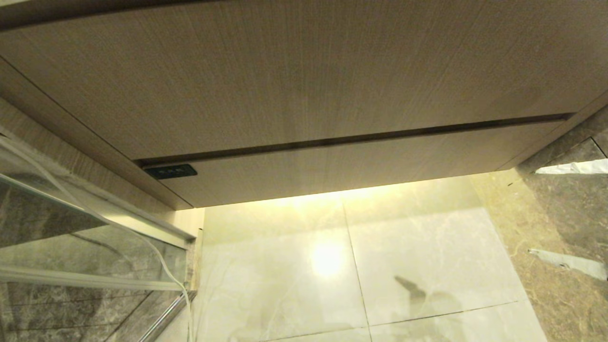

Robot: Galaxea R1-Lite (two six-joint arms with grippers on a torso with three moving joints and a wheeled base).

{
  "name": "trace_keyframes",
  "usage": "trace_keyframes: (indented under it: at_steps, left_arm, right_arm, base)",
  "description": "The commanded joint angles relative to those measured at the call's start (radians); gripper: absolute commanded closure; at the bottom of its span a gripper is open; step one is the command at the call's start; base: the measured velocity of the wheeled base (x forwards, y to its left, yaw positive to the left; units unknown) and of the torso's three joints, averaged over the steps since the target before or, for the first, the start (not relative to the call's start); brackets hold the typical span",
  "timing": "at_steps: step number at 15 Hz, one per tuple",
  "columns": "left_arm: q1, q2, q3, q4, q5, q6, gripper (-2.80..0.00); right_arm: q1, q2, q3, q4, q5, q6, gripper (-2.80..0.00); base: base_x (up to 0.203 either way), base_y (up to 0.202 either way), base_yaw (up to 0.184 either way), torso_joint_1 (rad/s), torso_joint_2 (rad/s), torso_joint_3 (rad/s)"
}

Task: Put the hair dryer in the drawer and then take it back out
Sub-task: Pull open the drawer

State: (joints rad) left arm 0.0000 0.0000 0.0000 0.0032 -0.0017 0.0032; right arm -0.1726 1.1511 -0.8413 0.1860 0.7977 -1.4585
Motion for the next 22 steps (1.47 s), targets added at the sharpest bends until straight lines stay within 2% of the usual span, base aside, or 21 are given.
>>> trace_keyframes:
  at_steps: [1, 5, 8, 10, 13, 14, 17, 18, 20, 21, 22]
  left_arm:
    - [0.000, 0.000, 0.000, 0.000, 0.000, 0.000, -2.80]
    - [0.000, 0.000, 0.000, -0.002, 0.000, 0.000, -2.80]
    - [0.000, 0.000, 0.000, -0.002, 0.000, 0.000, -2.80]
    - [0.000, 0.000, 0.000, 0.000, 0.000, 0.000, -2.80]
    - [0.000, 0.000, 0.000, 0.000, 0.000, 0.000, -2.80]
    - [0.000, 0.000, 0.000, 0.000, 0.000, 0.000, -2.80]
    - [0.000, 0.000, 0.000, 0.000, 0.000, 0.000, -2.80]
    - [0.000, 0.000, 0.000, 0.000, 0.000, 0.000, -2.80]
    - [0.000, 0.000, 0.000, 0.000, 0.000, 0.000, -2.80]
    - [0.000, 0.000, 0.000, 0.000, 0.000, 0.000, -2.80]
    - [0.000, 0.000, 0.000, 0.000, 0.000, 0.000, -2.80]
  right_arm:
    - [-0.001, 0.009, -0.001, 0.000, 0.005, -0.010, -2.80]
    - [0.006, 0.014, -0.008, 0.000, 0.009, -0.024, -2.80]
    - [0.059, 0.138, -0.090, 0.002, 0.030, -0.239, -2.80]
    - [0.071, 0.147, -0.095, 0.003, 0.021, -0.250, -2.80]
    - [0.256, 0.181, -0.101, 0.003, -0.067, -0.257, -2.80]
    - [0.274, 0.190, -0.102, 0.003, -0.089, -0.260, -2.80]
    - [0.275, 0.190, -0.103, 0.003, -0.091, -0.261, -2.80]
    - [0.305, 0.214, -0.123, 0.004, -0.144, -0.266, -2.80]
    - [0.430, 0.299, -0.164, 0.006, -0.274, -0.277, -2.80]
    - [0.449, 0.314, -0.179, 0.007, -0.310, -0.283, -2.80]
    - [0.449, 0.314, -0.179, 0.007, -0.310, -0.283, -2.80]
  base:
    - [0.000, 0.000, 0.000, 0.000, 0.00, 0.000]
    - [0.000, 0.000, 0.000, 0.000, 0.00, 0.000]
    - [0.000, 0.000, 0.000, 0.000, 0.00, 0.000]
    - [0.000, 0.000, 0.000, 0.000, 0.00, 0.000]
    - [0.000, 0.000, 0.000, 0.000, 0.00, 0.000]
    - [0.000, 0.000, 0.000, 0.000, 0.00, 0.000]
    - [0.000, 0.000, 0.000, 0.000, 0.00, 0.000]
    - [0.000, 0.000, 0.000, 0.000, 0.00, 0.000]
    - [0.000, 0.000, 0.000, 0.000, 0.00, 0.000]
    - [0.000, 0.000, 0.000, 0.000, 0.00, 0.000]
    - [0.000, 0.000, 0.000, 0.000, 0.00, 0.000]
